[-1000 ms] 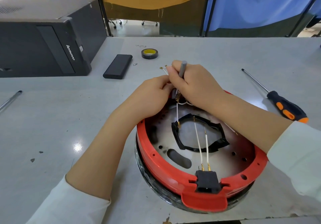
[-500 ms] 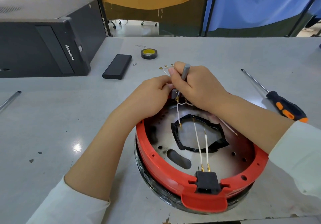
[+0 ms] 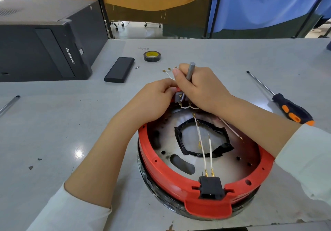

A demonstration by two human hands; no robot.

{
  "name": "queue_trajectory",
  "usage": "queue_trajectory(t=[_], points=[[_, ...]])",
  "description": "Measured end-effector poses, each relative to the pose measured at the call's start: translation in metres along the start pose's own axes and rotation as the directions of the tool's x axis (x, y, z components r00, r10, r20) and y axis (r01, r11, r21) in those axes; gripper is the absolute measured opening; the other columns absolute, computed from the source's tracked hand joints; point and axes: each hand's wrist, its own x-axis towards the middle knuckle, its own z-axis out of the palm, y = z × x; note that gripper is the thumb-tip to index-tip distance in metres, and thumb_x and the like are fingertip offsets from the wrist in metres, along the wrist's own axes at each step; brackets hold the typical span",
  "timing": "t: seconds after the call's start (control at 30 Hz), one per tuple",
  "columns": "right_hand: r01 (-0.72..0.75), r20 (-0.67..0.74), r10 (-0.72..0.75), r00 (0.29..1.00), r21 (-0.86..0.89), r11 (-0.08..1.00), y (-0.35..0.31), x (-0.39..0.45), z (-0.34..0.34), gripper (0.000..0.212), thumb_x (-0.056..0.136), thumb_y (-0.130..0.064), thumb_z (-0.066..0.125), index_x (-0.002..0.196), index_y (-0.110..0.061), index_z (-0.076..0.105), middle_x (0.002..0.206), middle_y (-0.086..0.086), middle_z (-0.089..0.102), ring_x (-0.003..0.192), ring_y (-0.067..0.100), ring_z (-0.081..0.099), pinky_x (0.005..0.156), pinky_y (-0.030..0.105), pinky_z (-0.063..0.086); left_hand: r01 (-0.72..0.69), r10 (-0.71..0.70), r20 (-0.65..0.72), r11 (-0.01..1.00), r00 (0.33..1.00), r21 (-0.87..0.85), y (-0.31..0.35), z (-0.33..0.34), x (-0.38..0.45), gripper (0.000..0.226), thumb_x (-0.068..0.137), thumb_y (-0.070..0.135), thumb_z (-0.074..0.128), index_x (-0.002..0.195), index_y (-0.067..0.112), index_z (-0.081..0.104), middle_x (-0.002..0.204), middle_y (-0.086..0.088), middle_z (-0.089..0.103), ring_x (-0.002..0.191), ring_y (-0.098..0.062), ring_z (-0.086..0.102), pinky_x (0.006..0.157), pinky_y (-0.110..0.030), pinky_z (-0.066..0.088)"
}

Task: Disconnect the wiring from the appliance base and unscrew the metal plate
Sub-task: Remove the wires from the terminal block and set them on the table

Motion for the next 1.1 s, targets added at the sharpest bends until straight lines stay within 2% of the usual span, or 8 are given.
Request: queue_trajectory(t=[0.2,0.3,0.47,0.57,0.63,0.73,0.9,1.1], points=[[0.078,-0.155,-0.068,0.986,0.060,0.995,-0.001,0.000,-0.009,0.038,0.099,-0.028,0.044,0.064,-0.025,0.030,0.049,-0.009,0.033,0.049,0.015,0.039,0.046,0.020,0.028,0.007,-0.007,-0.018,1.000,1.000,0.008,-0.001,0.001,0.001,0.030,0.100,0.024,0.038,0.121,0.028,0.059,0.117,0.007,0.062,0.106,-0.010,0.053,0.083,-0.022,0.036],[0.065,-0.184,-0.049,0.982,0.085,0.994,0.001,0.001,-0.018,0.033,0.097,-0.035,0.048,0.070,-0.017,0.041,0.049,-0.008,0.043,0.047,0.015,0.044,0.048,0.025,0.036,0.010,-0.010,-0.012,1.000,1.000,0.013,-0.002,0.001,0.001,0.030,0.100,0.025,0.038,0.120,0.030,0.059,0.114,0.008,0.062,0.102,-0.010,0.054,0.080,-0.021,0.036],[0.035,0.084,-0.042,0.996,0.088,0.996,-0.010,0.005,-0.042,0.020,0.090,-0.046,0.057,0.093,-0.026,0.057,0.060,-0.006,0.067,0.041,0.004,0.056,0.051,0.013,0.043,0.003,-0.002,-0.015,1.000,1.000,0.018,-0.003,0.001,0.001,0.029,0.100,0.026,0.038,0.120,0.031,0.059,0.110,0.009,0.061,0.100,-0.010,0.053,0.075,-0.021,0.035],[-0.077,0.294,0.055,0.954,0.065,0.995,-0.016,-0.002,-0.054,0.015,0.088,-0.048,0.058,0.099,-0.038,0.063,0.064,-0.011,0.068,0.043,0.013,0.061,0.061,0.023,0.051,0.006,-0.005,-0.015,1.000,1.000,0.017,-0.004,0.001,0.002,0.026,0.099,0.027,0.039,0.114,0.032,0.060,0.100,0.010,0.059,0.091,-0.008,0.051,0.070,-0.019,0.034],[-0.107,0.386,0.088,0.918,0.026,0.994,-0.019,-0.012,-0.054,0.012,0.094,-0.041,0.052,0.094,-0.036,0.063,0.070,-0.012,0.069,0.041,0.014,0.060,0.058,0.030,0.053,0.010,-0.010,-0.013,1.000,1.000,0.021,-0.004,0.001,0.002,0.025,0.100,0.027,0.039,0.109,0.034,0.061,0.097,0.012,0.058,0.087,-0.005,0.051,0.071,-0.018,0.035],[-0.203,0.473,0.207,0.857,-0.059,0.977,-0.018,-0.026,-0.049,0.015,0.094,-0.033,0.053,0.081,-0.029,0.059,0.068,-0.010,0.068,0.039,0.015,0.058,0.052,0.038,0.054,0.016,-0.016,-0.014,1.000,1.000,0.010,-0.004,0.002,0.002,0.030,0.099,0.024,0.039,0.121,0.029,0.059,0.117,0.008,0.061,0.106,-0.010,0.052,0.084,-0.022,0.035],[-0.132,0.309,0.265,0.913,-0.392,0.911,-0.006,-0.041,-0.034,0.023,0.079,-0.045,0.069,0.077,-0.030,0.051,0.061,-0.012,0.050,0.058,0.004,0.049,0.058,0.030,0.041,0.036,-0.036,-0.013,0.999,0.999,0.005,-0.003,0.002,0.001,0.030,0.100,0.026,0.038,0.123,0.030,0.057,0.123,0.008,0.059,0.107,-0.008,0.050,0.084,-0.019,0.033],[-0.207,0.272,0.302,0.914,-0.329,0.921,0.003,-0.049,-0.027,0.022,0.074,-0.050,0.072,0.076,-0.036,0.055,0.063,-0.014,0.049,0.065,0.001,0.048,0.054,0.023,0.033,0.036,-0.035,-0.019,0.999,0.999,0.008,-0.004,0.002,0.001,0.030,0.100,0.027,0.038,0.123,0.031,0.057,0.123,0.009,0.058,0.102,-0.005,0.048,0.082,-0.018,0.032]])
